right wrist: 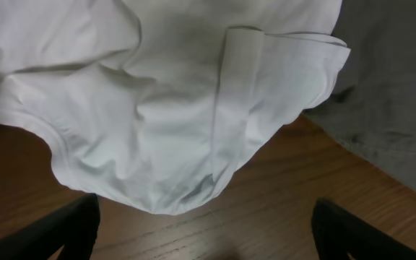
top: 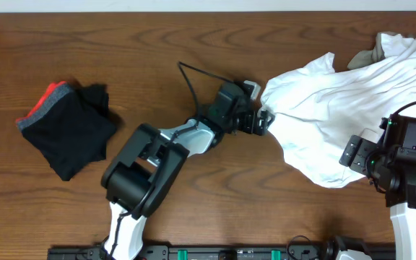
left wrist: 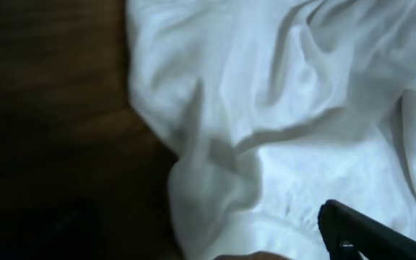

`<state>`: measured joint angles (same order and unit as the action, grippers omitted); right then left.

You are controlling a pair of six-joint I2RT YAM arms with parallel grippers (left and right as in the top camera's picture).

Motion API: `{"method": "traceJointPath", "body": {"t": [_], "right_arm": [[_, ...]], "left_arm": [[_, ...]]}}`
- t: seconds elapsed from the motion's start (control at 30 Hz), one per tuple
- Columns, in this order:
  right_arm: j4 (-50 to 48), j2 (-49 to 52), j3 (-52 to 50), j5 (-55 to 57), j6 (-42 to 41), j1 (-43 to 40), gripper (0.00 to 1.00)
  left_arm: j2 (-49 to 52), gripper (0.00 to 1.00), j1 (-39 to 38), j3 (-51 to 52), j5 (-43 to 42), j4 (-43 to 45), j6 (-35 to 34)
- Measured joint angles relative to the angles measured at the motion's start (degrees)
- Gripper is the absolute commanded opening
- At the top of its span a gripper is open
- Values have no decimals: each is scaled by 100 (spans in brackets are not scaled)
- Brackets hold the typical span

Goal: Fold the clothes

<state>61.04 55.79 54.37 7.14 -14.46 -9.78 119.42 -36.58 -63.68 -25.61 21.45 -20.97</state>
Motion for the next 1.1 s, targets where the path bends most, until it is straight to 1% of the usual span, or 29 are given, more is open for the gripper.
{"method": "traceJointPath", "body": {"t": [0.03, 0.07, 0.2, 0.27, 0.3, 0.4, 0.43, 0.63, 0.7, 0.87, 0.97, 1.07, 1.1], "right_arm": [[0, 0, 0, 0, 0, 0, 88], [0, 0, 0, 0, 0, 0, 86], [0, 0, 0, 0, 2, 0, 83], [2, 0, 0, 0, 4, -2, 81], [2, 0, 0, 0, 2, -2, 80], [2, -2, 0, 0, 4, 0, 77], [2, -2, 0, 0, 4, -2, 77], [4, -4, 0, 0, 2, -2, 77], [7, -4, 0, 0, 0, 0, 77], [2, -4, 0, 0, 2, -2, 77], [4, -4, 0, 0, 2, -2, 77], [2, -4, 0, 0, 2, -2, 77], [4, -4, 0, 0, 2, -2, 77]], "left_arm": [[11, 74, -37, -7, 7, -9, -26], [20, 70, -81, -9, -4, -28, -44], [39, 59, -245, -11, -7, -44, -31], [39, 47, -302, -11, 26, -46, -50], [39, 39, -326, -11, 50, -46, -15], [39, 11, -339, -11, 68, -48, -57], [39, 7, -337, -11, 66, -48, -59], [39, 6, -260, -11, 83, -59, -24], [39, 6, -203, -13, 85, -184, -22], [-118, 6, 122, -50, 31, -1180, -13], [-501, 6, 529, -52, 50, -1849, 74], [-1019, 6, 1193, -52, 118, -2035, 225], [-1169, 11, 1412, -52, 131, -2033, 282]]}}
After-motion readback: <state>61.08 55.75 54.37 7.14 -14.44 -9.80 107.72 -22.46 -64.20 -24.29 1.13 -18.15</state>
